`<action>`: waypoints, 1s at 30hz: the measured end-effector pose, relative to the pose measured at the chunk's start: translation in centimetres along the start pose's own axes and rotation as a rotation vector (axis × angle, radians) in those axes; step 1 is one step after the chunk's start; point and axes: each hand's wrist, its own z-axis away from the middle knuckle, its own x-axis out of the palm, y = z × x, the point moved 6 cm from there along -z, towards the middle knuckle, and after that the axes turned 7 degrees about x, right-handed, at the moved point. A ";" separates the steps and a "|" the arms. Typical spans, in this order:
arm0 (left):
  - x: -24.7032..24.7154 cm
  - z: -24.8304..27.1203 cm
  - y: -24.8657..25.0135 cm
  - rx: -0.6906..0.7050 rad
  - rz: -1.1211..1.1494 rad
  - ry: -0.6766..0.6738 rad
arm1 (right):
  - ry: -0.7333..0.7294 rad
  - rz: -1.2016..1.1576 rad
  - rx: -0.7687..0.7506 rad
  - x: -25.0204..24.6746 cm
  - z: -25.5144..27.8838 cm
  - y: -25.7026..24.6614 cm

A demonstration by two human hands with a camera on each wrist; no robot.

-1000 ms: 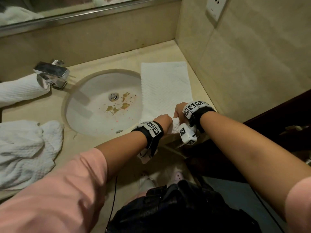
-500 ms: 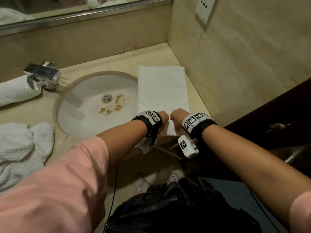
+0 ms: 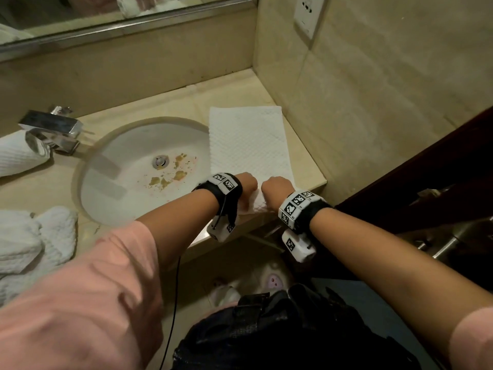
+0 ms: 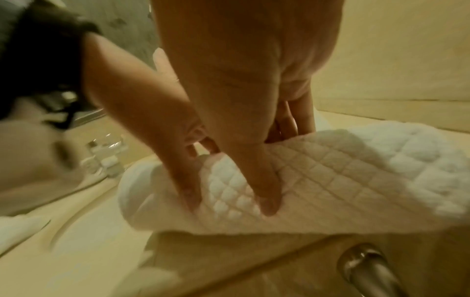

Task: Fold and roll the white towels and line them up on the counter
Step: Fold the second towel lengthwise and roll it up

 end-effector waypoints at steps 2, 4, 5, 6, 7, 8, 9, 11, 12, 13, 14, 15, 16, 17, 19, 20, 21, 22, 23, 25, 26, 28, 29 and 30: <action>0.6 -0.1 -0.1 0.024 0.020 0.040 | -0.052 -0.054 0.002 -0.5 -0.7 0.4; 1.4 -0.1 -0.1 0.024 0.024 0.118 | -0.074 -0.125 -0.004 -0.7 -1.6 0.9; 1.7 0.2 0.1 0.024 0.004 0.175 | -0.081 -0.159 -0.005 -0.7 -2.0 1.1; 2.3 0.5 0.3 0.020 -0.024 0.215 | -0.094 -0.186 0.001 -0.5 -2.4 1.3; 3.0 0.8 0.4 0.008 -0.041 0.233 | -0.103 -0.213 0.003 -0.4 -2.7 1.4; 3.7 0.8 0.4 -0.007 -0.047 0.239 | -0.110 -0.238 0.005 -0.2 -3.0 1.5; 4.2 0.9 0.4 -0.022 -0.061 0.247 | -0.112 -0.263 0.006 0.0 -3.2 1.5; 4.6 0.6 0.4 -0.039 -0.086 0.281 | -0.110 -0.283 0.003 0.3 -3.5 1.6; 4.6 0.3 0.4 -0.045 -0.100 0.305 | -0.103 -0.279 -0.003 0.4 -3.5 1.7; 4.4 0.0 0.4 -0.045 -0.115 0.332 | -0.095 -0.269 -0.008 0.6 -3.5 1.7; 4.2 -0.2 0.3 -0.045 -0.125 0.360 | -0.088 -0.256 -0.012 0.8 -3.3 1.6; 3.9 -0.3 0.2 -0.044 -0.125 0.378 | -0.070 -0.247 -0.018 1.2 -3.2 1.5; 3.6 -0.4 0.1 -0.037 -0.123 0.385 | -0.047 -0.251 -0.019 1.7 -3.0 1.4; 3.5 -0.6 -0.1 -0.030 -0.119 0.377 | -0.011 -0.266 -0.015 2.1 -2.6 1.1; 3.2 -1.1 -0.7 -0.018 -0.105 0.362 | 0.087 -0.251 -0.003 2.9 -1.4 0.7; 3.1 -1.4 -0.9 -0.010 -0.099 0.351 | 0.142 -0.225 0.000 3.2 -0.6 0.5; 3.0 -1.6 -1.2 0.002 -0.093 0.339 | 0.199 -0.204 -0.006 3.5 0.0 0.3; 2.8 -1.9 -1.5 0.016 -0.086 0.325 | 0.270 -0.197 -0.023 3.7 0.7 0.0; 2.6 -2.1 -1.8 0.027 -0.077 0.311 | 0.338 -0.206 -0.045 3.9 1.2 -0.2; 2.2 -2.6 -2.3 0.038 -0.045 0.293 | 0.437 -0.227 -0.073 4.3 1.8 -0.6; 2.0 -2.9 -2.5 0.035 -0.022 0.287 | 0.471 -0.219 -0.075 4.6 1.7 -0.7; 2.0 -3.3 -2.7 0.023 0.018 0.280 | 0.506 -0.185 -0.074 4.9 1.3 -0.9; 2.0 -3.5 -2.8 0.013 0.029 0.283 | 0.512 -0.166 -0.074 4.9 1.0 -0.9; 2.1 -3.6 -2.9 0.000 0.040 0.291 | 0.515 -0.157 -0.070 4.7 0.8 -0.9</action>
